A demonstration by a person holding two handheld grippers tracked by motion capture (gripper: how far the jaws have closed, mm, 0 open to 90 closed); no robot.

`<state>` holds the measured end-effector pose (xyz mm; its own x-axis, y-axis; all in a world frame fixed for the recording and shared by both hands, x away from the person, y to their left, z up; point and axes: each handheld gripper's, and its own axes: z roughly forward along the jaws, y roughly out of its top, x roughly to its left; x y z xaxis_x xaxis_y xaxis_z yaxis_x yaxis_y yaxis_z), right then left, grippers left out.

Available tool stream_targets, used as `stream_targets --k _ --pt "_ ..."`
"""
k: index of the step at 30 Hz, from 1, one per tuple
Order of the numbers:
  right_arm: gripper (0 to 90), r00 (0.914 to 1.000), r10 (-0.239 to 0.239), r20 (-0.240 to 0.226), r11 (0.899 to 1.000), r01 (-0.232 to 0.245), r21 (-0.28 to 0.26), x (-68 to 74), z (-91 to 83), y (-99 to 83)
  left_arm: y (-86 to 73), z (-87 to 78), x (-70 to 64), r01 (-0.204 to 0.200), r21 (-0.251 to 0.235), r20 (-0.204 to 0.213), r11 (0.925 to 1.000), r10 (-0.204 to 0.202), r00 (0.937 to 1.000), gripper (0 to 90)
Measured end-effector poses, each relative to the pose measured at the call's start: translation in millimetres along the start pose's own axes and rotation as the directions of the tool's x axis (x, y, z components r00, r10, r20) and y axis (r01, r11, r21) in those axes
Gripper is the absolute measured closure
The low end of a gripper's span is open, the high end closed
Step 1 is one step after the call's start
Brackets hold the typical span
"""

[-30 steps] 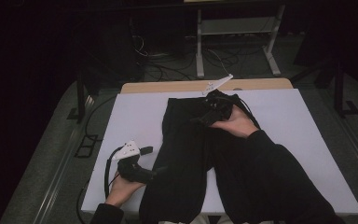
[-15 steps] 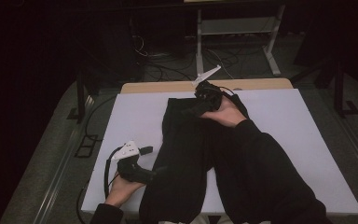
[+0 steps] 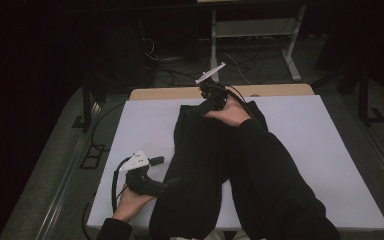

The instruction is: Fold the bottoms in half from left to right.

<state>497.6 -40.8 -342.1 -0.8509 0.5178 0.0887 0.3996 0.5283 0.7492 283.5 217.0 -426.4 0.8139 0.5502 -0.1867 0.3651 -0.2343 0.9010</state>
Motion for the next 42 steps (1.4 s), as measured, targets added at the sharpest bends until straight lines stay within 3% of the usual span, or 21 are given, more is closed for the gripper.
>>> stream_targets --k 11,21,28,33,39,42 --pt "0.0 0.9991 0.043 -0.007 0.998 -0.043 -0.034 1.0 28.7 6.4 0.1 -0.3 -0.2 0.002 -0.005 0.004 1.0000 -0.002 1.0000 0.0" --pt "0.0 0.9930 0.114 0.032 0.992 -0.112 -0.058 -3.7 52.2 -0.4 0.1 -0.4 0.1 0.003 -0.005 0.004 1.0000 -0.003 1.0000 0.0" --pt "0.0 0.9796 0.198 0.035 0.974 -0.192 -0.117 -7.0 65.2 -9.1 0.0 0.0 0.6 0.001 0.000 0.007 1.0000 -0.001 1.0000 0.0" --pt "0.0 0.9765 0.208 0.055 0.972 -0.201 -0.122 -6.2 73.1 -13.5 0.1 -0.3 0.8 0.004 -0.002 0.008 1.0000 -0.004 1.0000 0.0" --pt "0.0 0.9618 0.253 0.105 0.960 -0.236 -0.153 -4.0 84.2 -20.0 0.3 -2.9 4.4 0.038 -0.032 0.015 0.9988 -0.038 0.9992 0.0" --pt "0.0 0.9588 0.259 0.118 0.959 -0.240 -0.154 -3.1 91.1 -23.4 0.3 -4.3 6.3 0.051 -0.045 0.015 0.9977 -0.051 0.9986 0.0"
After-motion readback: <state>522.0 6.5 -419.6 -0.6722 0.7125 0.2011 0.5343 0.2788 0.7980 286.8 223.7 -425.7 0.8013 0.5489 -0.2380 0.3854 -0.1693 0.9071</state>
